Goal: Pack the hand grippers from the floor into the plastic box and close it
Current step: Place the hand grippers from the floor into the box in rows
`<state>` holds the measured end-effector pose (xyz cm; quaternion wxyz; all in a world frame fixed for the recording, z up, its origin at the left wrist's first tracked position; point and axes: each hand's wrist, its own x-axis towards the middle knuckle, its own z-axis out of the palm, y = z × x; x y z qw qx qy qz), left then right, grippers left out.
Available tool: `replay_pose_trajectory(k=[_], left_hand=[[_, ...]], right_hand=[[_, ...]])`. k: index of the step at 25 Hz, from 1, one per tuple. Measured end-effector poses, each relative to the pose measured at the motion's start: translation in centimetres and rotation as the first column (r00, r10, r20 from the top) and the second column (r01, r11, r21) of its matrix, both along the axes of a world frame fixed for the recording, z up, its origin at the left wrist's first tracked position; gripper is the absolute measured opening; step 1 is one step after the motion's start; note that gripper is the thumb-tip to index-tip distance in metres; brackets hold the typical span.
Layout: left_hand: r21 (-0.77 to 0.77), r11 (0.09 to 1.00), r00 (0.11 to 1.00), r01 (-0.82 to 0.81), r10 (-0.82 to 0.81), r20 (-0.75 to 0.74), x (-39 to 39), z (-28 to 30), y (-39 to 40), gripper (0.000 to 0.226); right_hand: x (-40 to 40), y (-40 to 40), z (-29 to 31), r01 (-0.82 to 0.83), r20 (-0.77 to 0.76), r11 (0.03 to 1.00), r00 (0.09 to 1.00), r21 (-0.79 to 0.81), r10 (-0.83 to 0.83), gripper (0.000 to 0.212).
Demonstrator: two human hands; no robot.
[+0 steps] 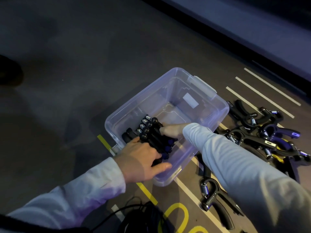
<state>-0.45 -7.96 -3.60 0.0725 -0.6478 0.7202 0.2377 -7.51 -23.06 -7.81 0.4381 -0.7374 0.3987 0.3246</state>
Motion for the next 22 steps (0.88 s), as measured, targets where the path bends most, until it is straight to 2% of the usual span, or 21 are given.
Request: replay_pose_trajectory(k=[2, 4, 8, 11, 13, 16, 20, 22], left_hand=[[0.050, 0.999, 1.000, 0.010, -0.009, -0.028, -0.2, -0.4, 0.6, 0.065], [0.032, 0.999, 0.998, -0.004, 0.006, -0.065, -0.2, -0.8, 0.8, 0.067], [-0.095, 0.995, 0.990, -0.011, -0.002, -0.141, -1.0, -0.7, 0.3, 0.080], [-0.209, 0.977, 0.989, -0.048, 0.017, -0.148, -2.2, 0.2, -0.7, 0.073], [-0.286, 0.955, 0.983, -0.075, 0.024, -0.181, -3.2, 1.2, -1.3, 0.062], [-0.389, 0.917, 0.978, -0.083, 0.000, -0.209, -5.0, 2.7, -1.4, 0.046], [-0.407, 0.912, 0.980, -0.047, -0.037, -0.196, -7.4, 4.1, -1.6, 0.049], [-0.397, 0.917, 0.982, -0.026, -0.050, -0.181, -8.7, 4.2, -1.8, 0.052]], right_hand=[[-0.1, 0.3, 0.1, -0.018, -0.013, 0.999, 1.000, -0.050, 0.018, 0.035], [-0.4, 0.3, 0.1, -0.053, -0.027, 0.994, 0.998, -0.100, 0.051, 0.047], [-0.9, 0.0, 0.6, -0.100, -0.010, 0.972, 0.995, -0.211, 0.100, 0.050], [-2.1, -0.2, 2.7, -0.085, 0.109, 0.933, 0.985, -0.350, 0.131, 0.048], [-3.8, -0.2, 4.7, 0.021, 0.268, 0.916, 0.959, -0.401, 0.096, 0.047], [-7.2, 0.4, 8.0, 0.207, 0.508, 0.835, 0.856, -0.511, 0.098, 0.054], [-14.8, 1.4, 12.1, 0.363, 0.635, 0.694, 0.752, -0.622, 0.177, 0.054], [-19.9, 2.2, 12.6, 0.441, 0.660, 0.644, 0.739, -0.625, 0.134, 0.053]])
